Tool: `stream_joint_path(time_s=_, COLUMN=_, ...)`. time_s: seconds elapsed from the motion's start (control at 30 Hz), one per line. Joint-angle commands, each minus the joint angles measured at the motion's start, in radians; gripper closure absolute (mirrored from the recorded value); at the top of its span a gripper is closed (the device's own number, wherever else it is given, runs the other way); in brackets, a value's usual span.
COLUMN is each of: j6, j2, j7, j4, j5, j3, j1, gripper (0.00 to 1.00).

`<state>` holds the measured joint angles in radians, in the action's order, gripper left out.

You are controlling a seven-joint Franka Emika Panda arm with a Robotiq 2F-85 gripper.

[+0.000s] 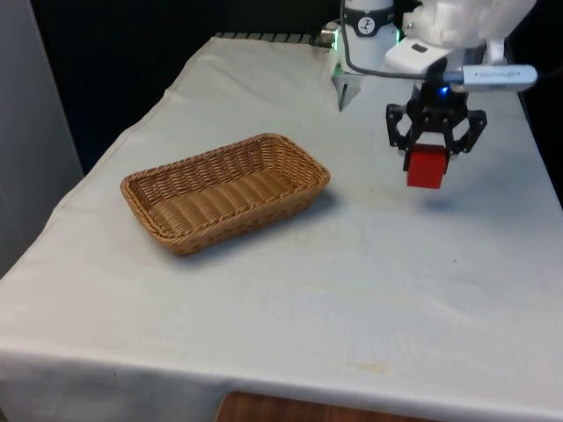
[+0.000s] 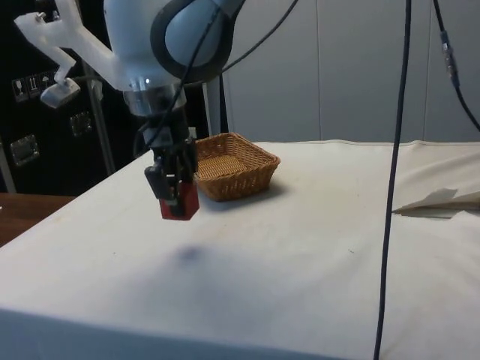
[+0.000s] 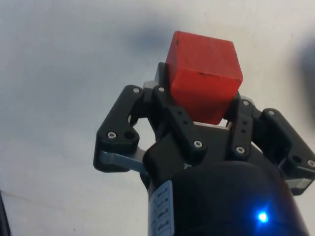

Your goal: Pick up the cube and place it into the basket.

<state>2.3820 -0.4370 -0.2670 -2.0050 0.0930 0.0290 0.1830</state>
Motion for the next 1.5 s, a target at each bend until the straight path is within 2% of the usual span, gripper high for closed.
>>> stream_joint_path(time_s=0.0, j6=-0.011, j2=0.015, j7=0.002, j4=-0.005, j5=-0.002, j3=0.001, j1=0.0, gripper=1.0)
stream_joint_path(time_s=0.4, j6=-0.091, j2=0.095, j7=0.014, j4=-0.006, j5=0.0, j3=0.001, j1=0.002, gripper=1.0)
stream_joint_path(time_s=0.47, j6=-0.09, j2=0.088, j7=0.012, j4=0.0, j5=0.0, j3=0.0, j1=0.002, gripper=1.0)
stream_joint_path(time_s=0.6, j6=-0.123, j2=0.128, j7=0.034, j4=-0.007, j5=0.001, j3=0.0, j1=0.0, gripper=1.0)
stream_joint_path(time_s=0.8, j6=-0.137, j2=0.14, j7=0.055, j4=-0.003, j5=0.002, j3=-0.002, j1=0.001, gripper=1.0)
stream_joint_path(time_s=1.47, j6=-0.137, j2=0.177, j7=0.21, j4=-0.022, j5=0.004, j3=-0.006, j1=-0.001, gripper=1.0)
